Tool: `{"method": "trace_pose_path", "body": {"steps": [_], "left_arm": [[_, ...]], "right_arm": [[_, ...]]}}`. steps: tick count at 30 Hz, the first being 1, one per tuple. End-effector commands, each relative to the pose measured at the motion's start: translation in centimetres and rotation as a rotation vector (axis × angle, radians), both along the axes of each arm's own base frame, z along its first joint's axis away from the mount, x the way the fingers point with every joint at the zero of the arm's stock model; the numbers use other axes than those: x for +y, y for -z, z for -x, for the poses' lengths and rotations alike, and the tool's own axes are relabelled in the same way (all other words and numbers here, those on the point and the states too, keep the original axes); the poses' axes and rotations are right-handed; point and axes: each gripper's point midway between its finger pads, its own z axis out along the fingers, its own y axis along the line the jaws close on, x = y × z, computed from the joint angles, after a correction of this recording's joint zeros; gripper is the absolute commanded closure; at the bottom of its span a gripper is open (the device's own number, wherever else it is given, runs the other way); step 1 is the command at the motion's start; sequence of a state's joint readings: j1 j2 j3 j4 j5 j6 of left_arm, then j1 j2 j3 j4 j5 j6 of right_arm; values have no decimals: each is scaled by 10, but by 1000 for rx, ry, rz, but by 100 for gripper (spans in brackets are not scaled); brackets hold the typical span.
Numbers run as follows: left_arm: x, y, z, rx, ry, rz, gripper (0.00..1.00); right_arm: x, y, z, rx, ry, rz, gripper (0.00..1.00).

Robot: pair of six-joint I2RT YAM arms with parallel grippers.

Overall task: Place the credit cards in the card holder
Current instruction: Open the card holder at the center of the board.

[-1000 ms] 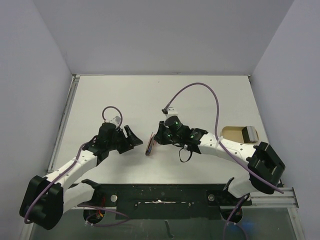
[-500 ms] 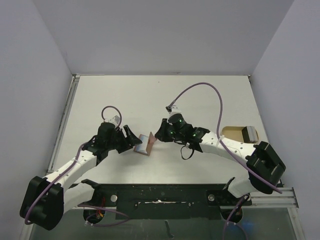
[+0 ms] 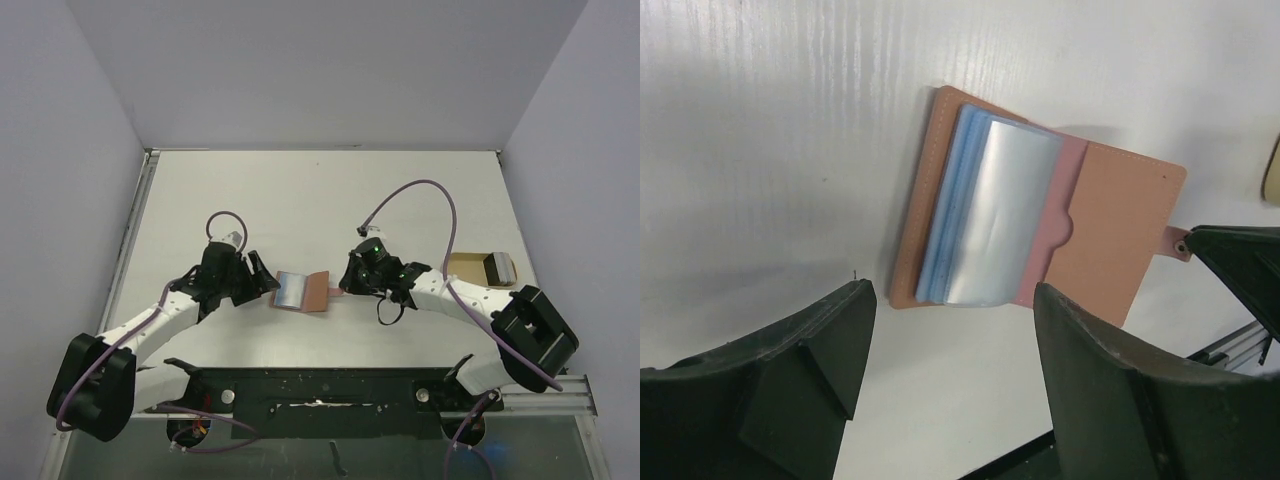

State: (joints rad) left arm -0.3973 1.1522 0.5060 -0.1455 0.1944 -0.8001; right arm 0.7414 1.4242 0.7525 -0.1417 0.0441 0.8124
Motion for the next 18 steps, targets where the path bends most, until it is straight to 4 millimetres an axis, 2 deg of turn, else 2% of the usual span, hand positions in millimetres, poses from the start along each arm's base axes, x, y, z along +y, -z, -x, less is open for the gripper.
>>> {"method": "trace_pose_path", "body": {"steps": [1,9,18], "left_arm": [[-7,-15,-24,-72,8,13,37],[-19,-4,-26,-54,35,69,37],[-37,5,-27,-45,76,168,37]], "right_arm": [[-2,-17,-9,-69,9,-30,100],[-26,0,-5,-63,50,30,100],[-33,14,-1,-49,56,44,100]]}}
